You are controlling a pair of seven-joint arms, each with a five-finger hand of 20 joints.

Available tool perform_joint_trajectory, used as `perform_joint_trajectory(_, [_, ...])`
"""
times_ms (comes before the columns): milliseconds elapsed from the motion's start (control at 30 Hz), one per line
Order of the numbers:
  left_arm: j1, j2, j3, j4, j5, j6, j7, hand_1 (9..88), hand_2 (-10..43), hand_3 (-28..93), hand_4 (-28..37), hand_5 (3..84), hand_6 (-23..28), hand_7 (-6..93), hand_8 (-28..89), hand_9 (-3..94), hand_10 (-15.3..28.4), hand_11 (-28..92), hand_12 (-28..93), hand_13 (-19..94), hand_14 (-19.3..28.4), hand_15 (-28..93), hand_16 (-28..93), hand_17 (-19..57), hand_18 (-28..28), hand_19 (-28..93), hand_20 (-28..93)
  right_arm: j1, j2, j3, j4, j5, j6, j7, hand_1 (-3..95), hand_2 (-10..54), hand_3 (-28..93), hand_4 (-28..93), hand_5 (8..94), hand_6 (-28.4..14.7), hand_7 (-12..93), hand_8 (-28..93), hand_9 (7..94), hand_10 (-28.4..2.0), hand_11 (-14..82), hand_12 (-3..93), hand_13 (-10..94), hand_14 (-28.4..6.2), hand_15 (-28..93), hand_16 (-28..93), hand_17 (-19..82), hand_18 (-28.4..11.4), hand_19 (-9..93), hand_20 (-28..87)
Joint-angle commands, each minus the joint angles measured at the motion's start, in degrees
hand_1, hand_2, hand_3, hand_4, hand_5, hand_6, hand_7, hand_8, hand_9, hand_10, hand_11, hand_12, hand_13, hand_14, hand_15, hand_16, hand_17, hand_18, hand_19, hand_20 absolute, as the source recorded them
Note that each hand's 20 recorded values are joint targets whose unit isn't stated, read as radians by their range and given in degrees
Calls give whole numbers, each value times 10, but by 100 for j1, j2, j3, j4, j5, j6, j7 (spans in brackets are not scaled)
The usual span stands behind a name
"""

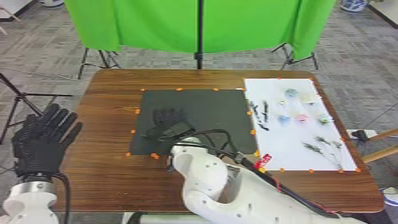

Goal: Arrange flowers

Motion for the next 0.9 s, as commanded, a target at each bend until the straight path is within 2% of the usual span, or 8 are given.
perform_joint_trajectory(33, [113,-49,8,38,-33,131,45,290,91,734,-283,459,72,200,-99,406,143,261,133,316,135,364,-55,-25,139,310,135,-111,284,491,-426,387,-1661,-624,291,85,746,-174,692,-66,280,-63,514,-275,107,168,405,-254,543,164,172,-284,664,205])
perform_joint_trajectory(100, [115,-39,30,30,-29,92,39,289,93,735,-283,460,71,200,-99,407,143,261,133,317,136,366,-55,-25,139,310,135,-133,226,478,-491,398,-2135,-658,283,89,733,-170,690,-54,266,-72,467,-274,96,171,320,-267,530,142,140,-284,628,210])
perform_joint_trajectory(200, [82,-5,93,26,-29,79,2,287,95,735,-283,461,71,201,-99,408,144,262,133,317,135,368,-56,-24,139,310,134,-176,126,445,-455,413,-2449,-606,279,79,716,-165,684,-47,230,-76,434,-275,89,177,275,-273,516,129,128,-284,600,226])
perform_joint_trajectory(333, [46,3,119,30,-5,126,-66,286,98,735,-283,462,71,202,-100,409,144,262,132,317,135,368,-57,-24,139,310,134,-222,10,520,-333,450,-2730,-528,279,71,706,-164,668,-38,183,-91,415,-278,86,175,255,-276,498,122,125,-284,586,237])
perform_joint_trajectory(500, [83,0,111,13,-11,158,-62,290,118,735,-283,467,72,203,-100,412,145,264,132,319,136,371,-58,-24,139,310,134,-190,-66,538,-173,407,-2832,-510,281,74,709,-163,633,-44,125,-97,422,-276,97,177,254,-276,500,124,131,-284,593,252])
perform_joint_trajectory(667, [-6,22,186,55,-21,153,-137,292,128,735,-283,471,72,205,-101,414,145,266,131,321,135,374,-59,-25,139,314,136,-203,-271,522,65,460,-3049,-352,277,86,720,-164,576,-92,79,-88,441,-278,111,182,265,-278,521,127,143,-284,621,265])
perform_joint_trajectory(733, [-78,29,237,76,-7,148,-174,293,130,736,-283,472,72,205,-102,414,144,267,131,322,135,376,-60,-24,139,314,135,-197,-323,516,142,300,-3209,-423,275,92,725,-165,542,-131,52,-84,445,-279,112,180,271,-279,528,124,152,-284,644,273])
perform_joint_trajectory(900, [-104,23,245,91,37,125,-218,297,139,739,-283,472,72,208,-103,416,145,269,130,322,135,377,-62,-25,139,317,135,-227,-425,602,255,421,-3163,-352,287,107,730,-172,549,-173,39,-83,476,-281,151,198,293,-277,576,136,162,-284,674,279])
